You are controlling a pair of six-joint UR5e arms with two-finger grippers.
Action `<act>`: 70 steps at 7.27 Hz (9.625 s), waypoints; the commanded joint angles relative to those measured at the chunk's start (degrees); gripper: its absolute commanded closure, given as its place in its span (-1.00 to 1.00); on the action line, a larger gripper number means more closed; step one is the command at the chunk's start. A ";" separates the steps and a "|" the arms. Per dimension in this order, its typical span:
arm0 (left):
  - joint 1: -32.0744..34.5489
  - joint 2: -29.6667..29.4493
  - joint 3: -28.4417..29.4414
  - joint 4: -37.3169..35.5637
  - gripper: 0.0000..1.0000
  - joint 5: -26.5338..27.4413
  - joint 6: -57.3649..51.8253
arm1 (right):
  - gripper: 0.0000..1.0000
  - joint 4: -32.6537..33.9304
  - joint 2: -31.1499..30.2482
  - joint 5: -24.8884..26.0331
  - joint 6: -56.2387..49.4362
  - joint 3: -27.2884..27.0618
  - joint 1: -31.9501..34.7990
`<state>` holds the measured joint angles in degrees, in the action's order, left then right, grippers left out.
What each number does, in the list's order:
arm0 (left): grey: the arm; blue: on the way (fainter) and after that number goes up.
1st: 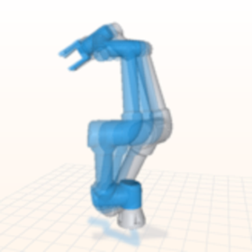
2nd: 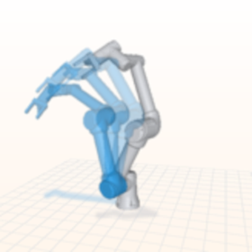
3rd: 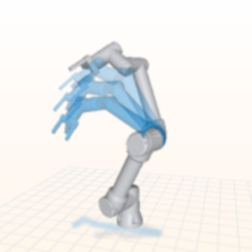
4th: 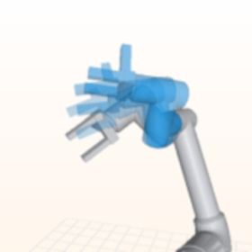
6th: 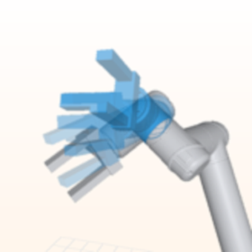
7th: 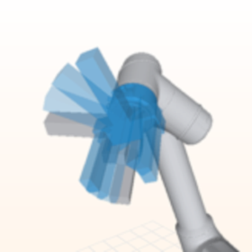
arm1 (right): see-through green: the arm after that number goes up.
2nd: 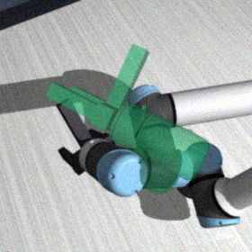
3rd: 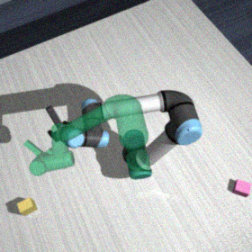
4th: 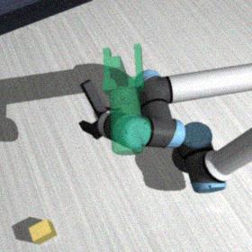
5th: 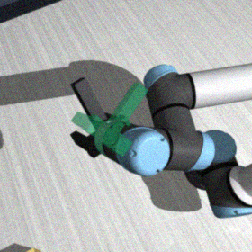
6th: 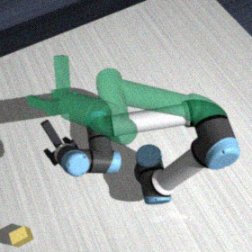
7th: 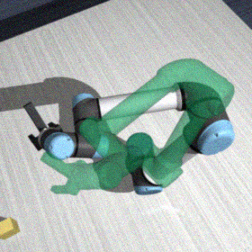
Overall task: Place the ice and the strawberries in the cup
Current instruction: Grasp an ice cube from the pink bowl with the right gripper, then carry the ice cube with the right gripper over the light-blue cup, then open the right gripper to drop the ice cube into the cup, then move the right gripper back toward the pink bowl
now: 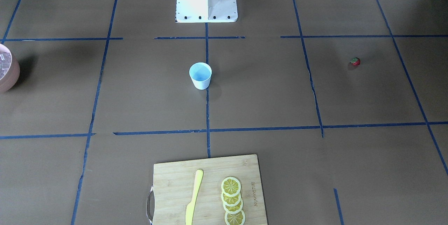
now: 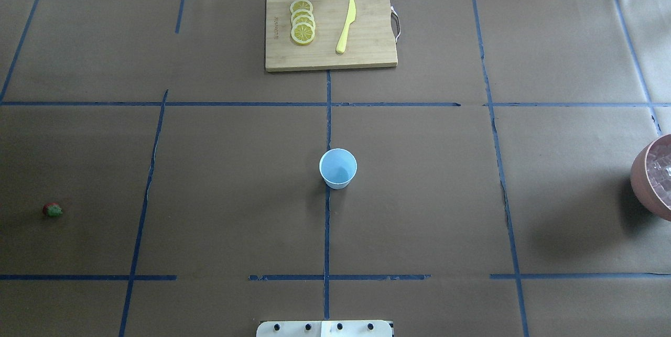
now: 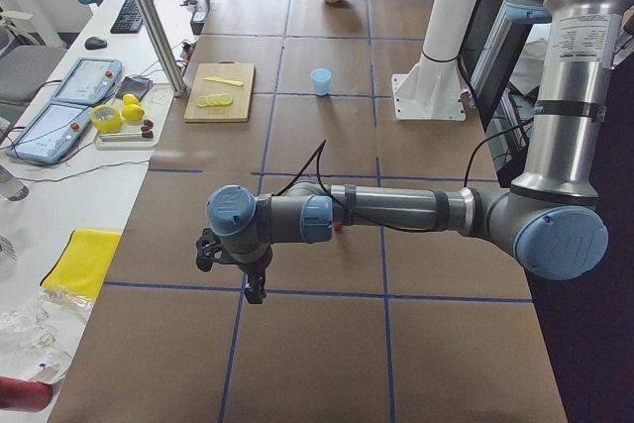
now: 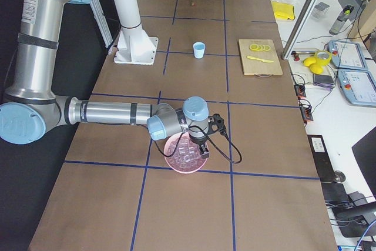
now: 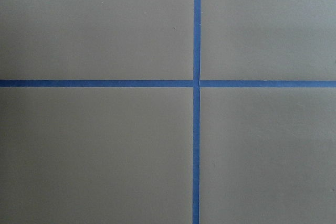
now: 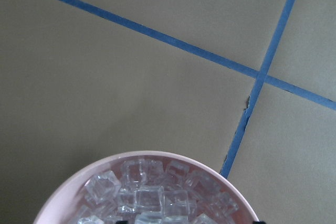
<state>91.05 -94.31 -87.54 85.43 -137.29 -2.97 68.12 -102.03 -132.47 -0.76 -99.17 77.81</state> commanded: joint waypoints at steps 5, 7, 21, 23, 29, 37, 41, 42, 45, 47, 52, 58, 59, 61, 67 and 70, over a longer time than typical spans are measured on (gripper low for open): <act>0.00 -0.09 0.00 0.00 -1.00 0.00 0.07 | -0.49 0.35 -0.54 0.63 0.23 0.30 -6.53; 0.00 -0.09 -0.09 0.00 -1.00 0.00 0.15 | -0.27 0.35 -0.62 1.59 0.15 0.47 -7.58; 0.00 -0.53 -1.06 0.00 -1.00 0.00 0.33 | 0.69 0.44 -0.54 3.62 0.06 1.79 -9.17; 0.00 -0.61 -1.06 0.00 -1.00 0.00 0.33 | 0.95 0.44 -0.54 3.10 -0.03 0.57 -9.00; 0.00 -0.35 -1.76 -0.18 -1.00 0.00 0.68 | 0.96 22.60 10.31 0.21 1.37 -13.22 -5.13; 0.00 -0.26 -1.67 -0.09 -1.00 -0.35 1.38 | 0.99 31.46 45.22 15.09 54.49 -8.77 -38.91; 0.00 -0.18 -1.67 -0.09 -1.00 -0.35 1.47 | 0.99 31.72 52.90 22.25 62.28 -2.25 -47.57; 0.00 -0.18 -1.67 -0.09 -1.00 -0.35 1.39 | 0.98 31.90 53.77 22.52 62.37 -1.38 -48.10; 0.00 -0.18 -1.67 -0.09 -1.00 -0.35 1.47 | 0.97 31.81 57.72 23.04 62.46 2.65 -48.98; 0.00 -0.18 -1.59 -0.09 -1.00 -0.35 1.47 | 0.93 31.81 58.17 23.75 62.46 3.64 -49.77; -0.09 -0.44 -1.67 -0.09 -1.00 -0.35 1.56 | -0.98 31.46 58.08 23.84 62.37 3.64 -49.60; -0.09 -0.79 -3.16 -0.09 -1.00 -0.44 3.48 | -0.99 39.03 37.83 15.42 48.00 -20.42 -33.90; 0.00 -0.53 -4.21 -0.18 -1.00 -0.44 3.93 | -0.99 38.85 34.13 15.31 44.48 -21.92 -32.22; -0.09 -0.53 -4.40 -0.09 -1.00 -0.44 4.20 | -0.99 36.15 25.44 15.23 35.53 -25.00 -28.01; -0.09 -0.35 -5.28 -0.09 -1.00 -0.53 5.34 | -0.99 26.10 4.65 7.77 -6.58 -18.01 -5.42; -0.09 -0.35 -5.89 -0.18 -1.00 -0.53 5.43 | -0.89 25.32 4.47 7.67 -13.37 -13.78 -4.08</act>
<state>90.97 -94.65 -93.32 85.27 -137.81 2.45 93.99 -97.43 -124.70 -11.48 -114.67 73.34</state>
